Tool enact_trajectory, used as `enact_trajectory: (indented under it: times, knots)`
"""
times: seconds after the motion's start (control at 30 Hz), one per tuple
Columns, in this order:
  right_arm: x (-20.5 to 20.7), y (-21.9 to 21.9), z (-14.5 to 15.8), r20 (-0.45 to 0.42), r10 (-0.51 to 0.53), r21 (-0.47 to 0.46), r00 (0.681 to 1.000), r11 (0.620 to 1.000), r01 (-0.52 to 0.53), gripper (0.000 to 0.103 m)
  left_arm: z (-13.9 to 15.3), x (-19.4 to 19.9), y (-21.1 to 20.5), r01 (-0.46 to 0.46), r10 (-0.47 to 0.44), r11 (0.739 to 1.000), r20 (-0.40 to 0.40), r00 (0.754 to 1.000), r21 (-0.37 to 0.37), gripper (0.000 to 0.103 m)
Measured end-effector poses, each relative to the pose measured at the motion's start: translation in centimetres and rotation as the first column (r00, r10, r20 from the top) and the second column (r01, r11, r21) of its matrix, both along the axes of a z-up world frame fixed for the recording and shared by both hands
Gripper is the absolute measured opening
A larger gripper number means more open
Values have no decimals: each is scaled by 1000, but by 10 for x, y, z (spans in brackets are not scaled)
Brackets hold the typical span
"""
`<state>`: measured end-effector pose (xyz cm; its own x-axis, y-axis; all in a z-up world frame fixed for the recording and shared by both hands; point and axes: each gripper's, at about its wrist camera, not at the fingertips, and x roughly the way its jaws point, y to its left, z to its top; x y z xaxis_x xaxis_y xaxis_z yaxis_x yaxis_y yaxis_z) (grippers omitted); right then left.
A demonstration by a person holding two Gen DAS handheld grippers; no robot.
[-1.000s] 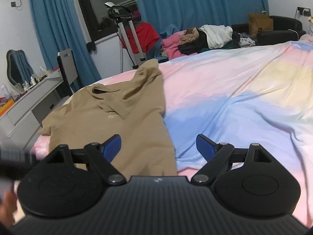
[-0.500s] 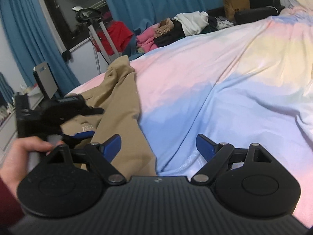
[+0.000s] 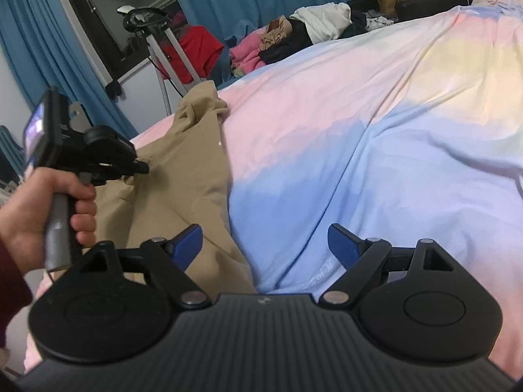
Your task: Fold clothes
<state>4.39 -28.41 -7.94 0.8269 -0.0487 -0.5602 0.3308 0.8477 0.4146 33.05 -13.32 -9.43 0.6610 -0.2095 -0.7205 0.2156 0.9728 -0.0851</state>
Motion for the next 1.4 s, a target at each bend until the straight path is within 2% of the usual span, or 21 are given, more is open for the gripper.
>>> enact_trajectory:
  times: [0.07,0.13,0.2,0.33,0.4,0.43,0.57,0.63,0.77,0.83,0.97,1.03,1.1,1.13,1.17,1.2,1.27,1.3,1.4]
  knots:
    - [1,1,0,-1,6,-6,1000,1000,-6,85,-6,-5,5,3,-4,999,-12,1000,-33,10]
    - [1,2,-1,-3,11,-11,1000,1000,-11,85,-8,-17,11,13,-14,998,-24,1000,-59,22]
    - [1,3,-1,-3,17,-16,1000,1000,-18,85,-7,-38,20,23,-28,996,-63,998,-84,47]
    - [-1,5,2,5,45,-3,999,999,-45,85,-3,-100,49,39,-69,982,-159,985,-183,51]
    - [-3,4,4,6,62,10,998,998,-62,85,-1,-139,65,39,-85,972,-193,977,-232,60]
    - [-5,2,4,7,76,23,997,997,-76,85,-2,-157,71,38,-94,966,-214,972,-254,60]
    - [-19,-7,3,15,109,125,994,986,-110,85,-9,-226,96,12,-124,926,-274,954,-377,60]
    - [-29,-12,3,4,103,160,995,982,-102,85,-18,-248,104,-17,-129,902,-305,944,-432,60]
    - [-54,-20,6,9,76,255,997,964,-76,82,-34,-268,108,-36,-151,880,-351,924,-474,58]
    - [-65,-19,9,-8,69,243,998,968,-65,82,-43,-272,107,-39,-165,875,-373,913,-483,58]
    - [-67,-8,2,-73,116,236,991,967,-95,82,-53,-276,112,-40,-191,846,-372,908,-532,58]
    - [-64,2,-6,-105,171,267,980,954,-138,82,-57,-276,115,-46,-194,839,-377,906,-542,47]
    - [-59,15,-11,-139,225,273,964,945,-181,80,-61,-274,117,-49,-198,837,-385,901,-546,20]
    - [-57,22,-13,-162,248,251,955,946,-203,76,-63,-274,119,-51,-201,833,-388,899,-550,14]
    - [-55,29,-14,-185,269,228,945,947,-225,65,-64,-274,120,-52,-203,830,-388,899,-555,6]
    - [-54,35,-13,-204,279,197,938,951,-240,57,-63,-275,120,-48,-208,827,-384,900,-561,5]
    - [-53,45,-9,-240,305,139,921,950,-279,25,-57,-276,123,-24,-227,817,-359,905,-576,4]
    - [-53,50,-8,-248,332,129,910,942,-308,19,-51,-279,125,-4,-245,809,-344,907,-588,4]
    - [-61,62,11,-268,362,30,893,929,-368,11,-34,-289,135,56,-316,770,-304,899,-636,3]
